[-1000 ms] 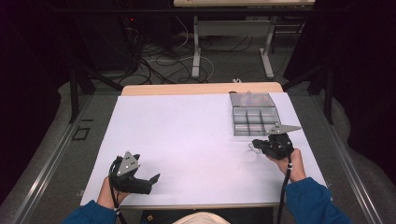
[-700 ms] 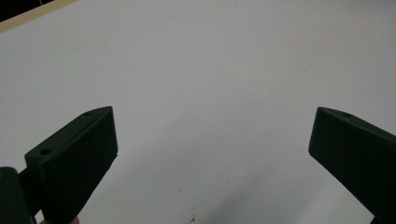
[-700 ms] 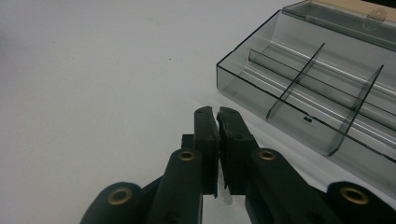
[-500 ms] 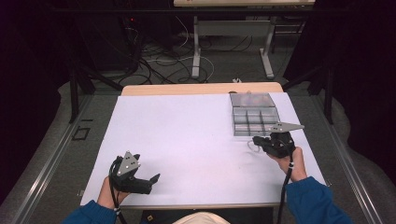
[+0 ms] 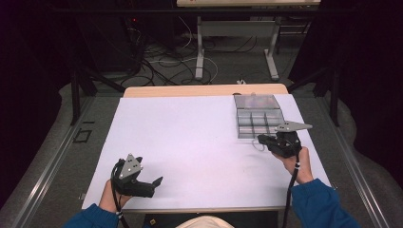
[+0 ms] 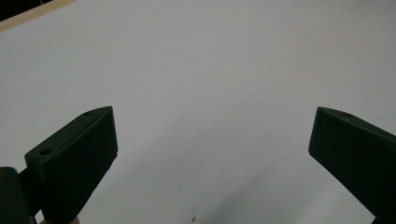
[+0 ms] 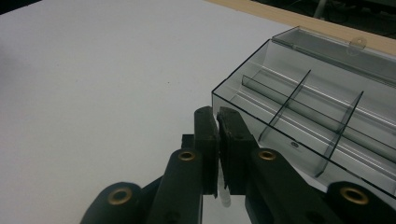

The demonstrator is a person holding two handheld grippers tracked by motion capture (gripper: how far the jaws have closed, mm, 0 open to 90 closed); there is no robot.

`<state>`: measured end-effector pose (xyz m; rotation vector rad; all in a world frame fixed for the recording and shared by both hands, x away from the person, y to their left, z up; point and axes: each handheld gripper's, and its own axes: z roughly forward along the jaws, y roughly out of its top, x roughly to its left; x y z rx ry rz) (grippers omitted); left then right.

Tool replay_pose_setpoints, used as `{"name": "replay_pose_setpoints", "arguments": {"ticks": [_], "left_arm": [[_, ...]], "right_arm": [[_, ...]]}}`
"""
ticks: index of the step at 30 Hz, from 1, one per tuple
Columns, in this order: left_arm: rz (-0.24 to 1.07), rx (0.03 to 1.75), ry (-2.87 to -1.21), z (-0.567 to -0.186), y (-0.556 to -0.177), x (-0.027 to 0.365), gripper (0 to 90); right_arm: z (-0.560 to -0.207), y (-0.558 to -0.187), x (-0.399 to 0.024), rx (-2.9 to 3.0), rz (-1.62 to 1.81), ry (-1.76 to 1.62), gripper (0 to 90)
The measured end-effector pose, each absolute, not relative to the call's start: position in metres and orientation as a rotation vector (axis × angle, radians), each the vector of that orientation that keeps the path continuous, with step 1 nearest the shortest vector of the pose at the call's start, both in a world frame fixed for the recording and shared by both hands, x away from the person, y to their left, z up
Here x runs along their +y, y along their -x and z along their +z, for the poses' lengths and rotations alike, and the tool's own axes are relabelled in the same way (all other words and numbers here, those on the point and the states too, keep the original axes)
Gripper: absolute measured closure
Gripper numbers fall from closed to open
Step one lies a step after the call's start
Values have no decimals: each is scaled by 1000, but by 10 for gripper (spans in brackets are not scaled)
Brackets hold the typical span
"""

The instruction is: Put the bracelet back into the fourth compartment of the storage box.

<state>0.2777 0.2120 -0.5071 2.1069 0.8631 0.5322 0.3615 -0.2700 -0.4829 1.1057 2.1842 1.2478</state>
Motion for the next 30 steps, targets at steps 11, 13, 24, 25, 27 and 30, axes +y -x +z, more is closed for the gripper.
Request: {"name": "replay_pose_setpoints", "arguments": {"ticks": [11,13,24,25,27,30], "left_arm": [[535,863,-2104,-507,-278,212,14],[535,863,-2104,-507,-278,212,14],[538,867,-2101,-507,-278,212,14],[539,867,-2102,-507,-278,212,14],[539,868,-2101,-507,-278,212,14],[539,869,-2100,-507,-279,212,14]], "right_arm": [[-474,-368,-268,2157,1268,-1089,869],[-472,-369,-268,2156,1278,-1091,869],[-464,-379,-266,2103,1301,-1079,869],[-463,-379,-266,2103,1305,-1087,869],[-462,-381,-265,2095,1310,-1081,869],[-461,-383,-265,2090,1313,-1085,869]]}}
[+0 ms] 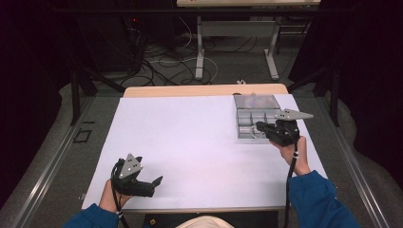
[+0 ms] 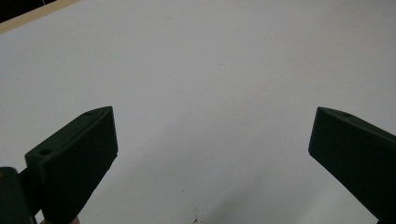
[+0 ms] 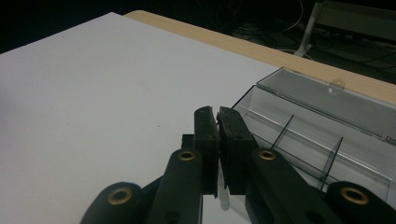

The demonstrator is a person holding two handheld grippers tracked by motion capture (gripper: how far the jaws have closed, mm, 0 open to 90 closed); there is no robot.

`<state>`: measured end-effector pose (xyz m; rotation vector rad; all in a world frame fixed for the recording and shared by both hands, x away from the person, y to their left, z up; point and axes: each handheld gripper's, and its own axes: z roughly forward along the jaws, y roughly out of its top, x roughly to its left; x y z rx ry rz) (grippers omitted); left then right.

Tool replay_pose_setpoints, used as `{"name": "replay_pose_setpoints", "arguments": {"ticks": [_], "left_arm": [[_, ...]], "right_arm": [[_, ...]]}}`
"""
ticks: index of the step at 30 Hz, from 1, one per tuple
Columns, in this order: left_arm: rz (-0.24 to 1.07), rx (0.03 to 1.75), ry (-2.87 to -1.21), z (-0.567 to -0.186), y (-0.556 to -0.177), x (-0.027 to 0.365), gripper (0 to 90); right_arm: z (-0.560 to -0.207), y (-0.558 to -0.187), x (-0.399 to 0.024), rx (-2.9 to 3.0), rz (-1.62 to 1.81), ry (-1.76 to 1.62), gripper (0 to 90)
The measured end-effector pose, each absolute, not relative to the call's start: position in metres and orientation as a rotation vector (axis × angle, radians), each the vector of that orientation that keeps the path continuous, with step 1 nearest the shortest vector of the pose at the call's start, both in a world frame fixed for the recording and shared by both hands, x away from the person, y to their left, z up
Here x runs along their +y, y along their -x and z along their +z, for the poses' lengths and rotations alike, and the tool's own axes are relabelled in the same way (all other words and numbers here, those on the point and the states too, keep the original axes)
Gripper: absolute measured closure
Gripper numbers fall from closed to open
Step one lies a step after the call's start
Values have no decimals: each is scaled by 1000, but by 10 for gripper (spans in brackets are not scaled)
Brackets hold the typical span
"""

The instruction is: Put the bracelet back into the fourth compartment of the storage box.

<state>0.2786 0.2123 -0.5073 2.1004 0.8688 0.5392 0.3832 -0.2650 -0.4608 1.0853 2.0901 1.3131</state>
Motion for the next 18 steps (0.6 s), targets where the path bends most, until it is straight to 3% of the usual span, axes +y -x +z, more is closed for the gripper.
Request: {"name": "replay_pose_setpoints", "arguments": {"ticks": [18], "left_arm": [[538,864,-2107,-507,-279,213,14]], "right_arm": [[-461,-399,-259,2065,1312,-1094,869]]}}
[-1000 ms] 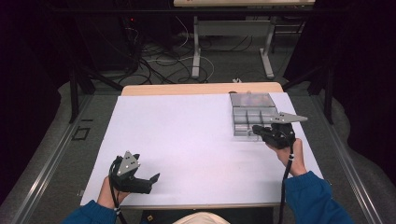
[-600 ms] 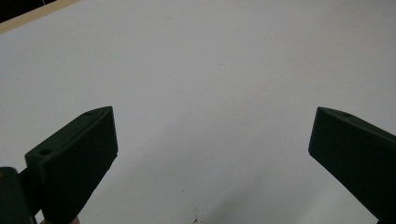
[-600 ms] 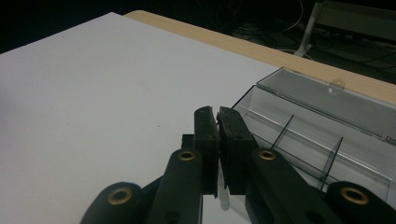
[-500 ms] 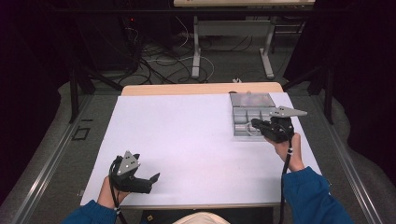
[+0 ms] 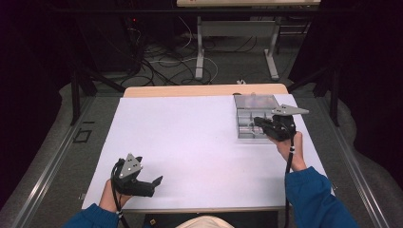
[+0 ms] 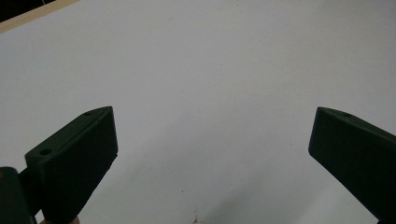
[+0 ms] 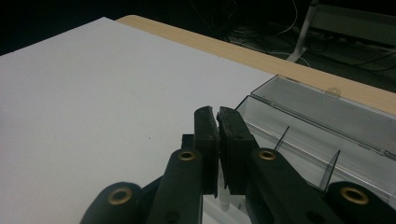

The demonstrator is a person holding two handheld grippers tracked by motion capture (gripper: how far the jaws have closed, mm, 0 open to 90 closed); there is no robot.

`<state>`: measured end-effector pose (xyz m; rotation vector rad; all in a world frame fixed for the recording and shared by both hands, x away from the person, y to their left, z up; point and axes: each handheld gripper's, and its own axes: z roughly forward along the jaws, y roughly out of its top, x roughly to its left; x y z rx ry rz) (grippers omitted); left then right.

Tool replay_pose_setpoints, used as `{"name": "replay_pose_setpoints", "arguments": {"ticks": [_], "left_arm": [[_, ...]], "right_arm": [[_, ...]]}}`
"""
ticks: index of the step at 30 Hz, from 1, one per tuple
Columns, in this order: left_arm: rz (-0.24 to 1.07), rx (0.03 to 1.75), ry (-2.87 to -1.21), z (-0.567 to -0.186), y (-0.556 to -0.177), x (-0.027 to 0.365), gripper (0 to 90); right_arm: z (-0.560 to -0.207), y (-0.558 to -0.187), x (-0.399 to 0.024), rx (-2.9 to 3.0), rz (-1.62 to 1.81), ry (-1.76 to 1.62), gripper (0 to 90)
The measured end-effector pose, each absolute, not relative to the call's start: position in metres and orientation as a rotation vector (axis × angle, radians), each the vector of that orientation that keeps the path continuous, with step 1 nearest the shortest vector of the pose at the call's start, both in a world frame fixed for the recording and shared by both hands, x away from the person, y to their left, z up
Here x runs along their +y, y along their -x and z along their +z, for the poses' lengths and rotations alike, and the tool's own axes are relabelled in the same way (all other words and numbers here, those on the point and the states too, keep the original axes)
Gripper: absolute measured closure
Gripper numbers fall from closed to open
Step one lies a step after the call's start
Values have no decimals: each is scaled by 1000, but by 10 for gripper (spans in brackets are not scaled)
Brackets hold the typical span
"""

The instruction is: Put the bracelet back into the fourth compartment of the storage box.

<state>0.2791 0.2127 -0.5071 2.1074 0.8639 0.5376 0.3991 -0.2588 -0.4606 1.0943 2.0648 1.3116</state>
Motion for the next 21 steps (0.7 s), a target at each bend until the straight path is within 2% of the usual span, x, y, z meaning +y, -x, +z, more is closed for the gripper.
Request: {"name": "replay_pose_setpoints", "arguments": {"ticks": [21], "left_arm": [[535,872,-2109,-508,-279,212,15]], "right_arm": [[-468,-421,-252,2076,1289,-1119,868]]}}
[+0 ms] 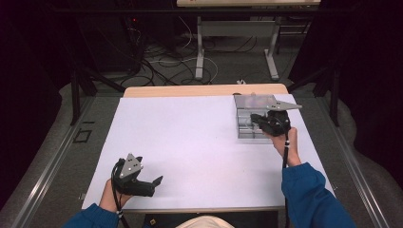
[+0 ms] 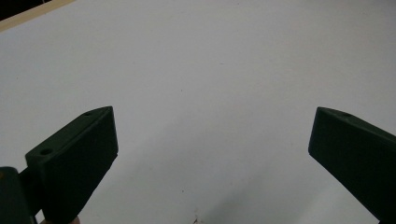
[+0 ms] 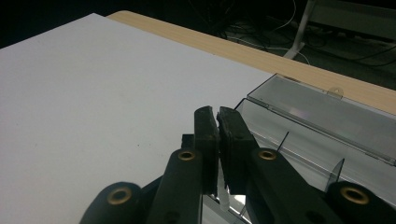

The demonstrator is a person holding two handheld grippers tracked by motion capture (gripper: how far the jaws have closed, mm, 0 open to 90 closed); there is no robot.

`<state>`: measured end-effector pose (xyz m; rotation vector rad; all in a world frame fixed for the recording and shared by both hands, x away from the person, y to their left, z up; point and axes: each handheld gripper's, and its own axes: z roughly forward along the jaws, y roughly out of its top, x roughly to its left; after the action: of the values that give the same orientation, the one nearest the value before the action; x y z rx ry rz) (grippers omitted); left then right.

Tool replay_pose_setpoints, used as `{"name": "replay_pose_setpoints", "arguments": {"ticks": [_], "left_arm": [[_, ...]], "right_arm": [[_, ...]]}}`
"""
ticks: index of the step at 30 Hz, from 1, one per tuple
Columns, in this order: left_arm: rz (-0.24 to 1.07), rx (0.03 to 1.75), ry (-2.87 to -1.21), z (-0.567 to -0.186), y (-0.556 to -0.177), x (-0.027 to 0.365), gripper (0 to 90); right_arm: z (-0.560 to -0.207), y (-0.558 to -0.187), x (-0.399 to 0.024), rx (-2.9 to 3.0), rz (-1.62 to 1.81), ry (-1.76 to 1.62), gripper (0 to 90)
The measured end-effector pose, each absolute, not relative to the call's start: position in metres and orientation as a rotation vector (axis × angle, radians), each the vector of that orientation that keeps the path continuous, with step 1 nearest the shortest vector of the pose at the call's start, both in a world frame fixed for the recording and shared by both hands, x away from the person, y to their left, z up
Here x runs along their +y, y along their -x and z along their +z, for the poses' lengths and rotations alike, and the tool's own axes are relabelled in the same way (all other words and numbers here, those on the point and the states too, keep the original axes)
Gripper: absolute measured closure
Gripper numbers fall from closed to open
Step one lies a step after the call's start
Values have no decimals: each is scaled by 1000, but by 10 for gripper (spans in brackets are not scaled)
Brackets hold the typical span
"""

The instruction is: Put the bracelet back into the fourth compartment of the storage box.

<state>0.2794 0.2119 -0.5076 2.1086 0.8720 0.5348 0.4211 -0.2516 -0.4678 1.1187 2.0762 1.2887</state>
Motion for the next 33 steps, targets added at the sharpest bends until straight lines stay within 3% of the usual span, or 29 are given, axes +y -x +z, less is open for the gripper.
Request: {"name": "replay_pose_setpoints", "arguments": {"ticks": [33], "left_arm": [[534,873,-2115,-508,-280,212,18]], "right_arm": [[-483,-440,-248,2116,1227,-1154,867]]}}
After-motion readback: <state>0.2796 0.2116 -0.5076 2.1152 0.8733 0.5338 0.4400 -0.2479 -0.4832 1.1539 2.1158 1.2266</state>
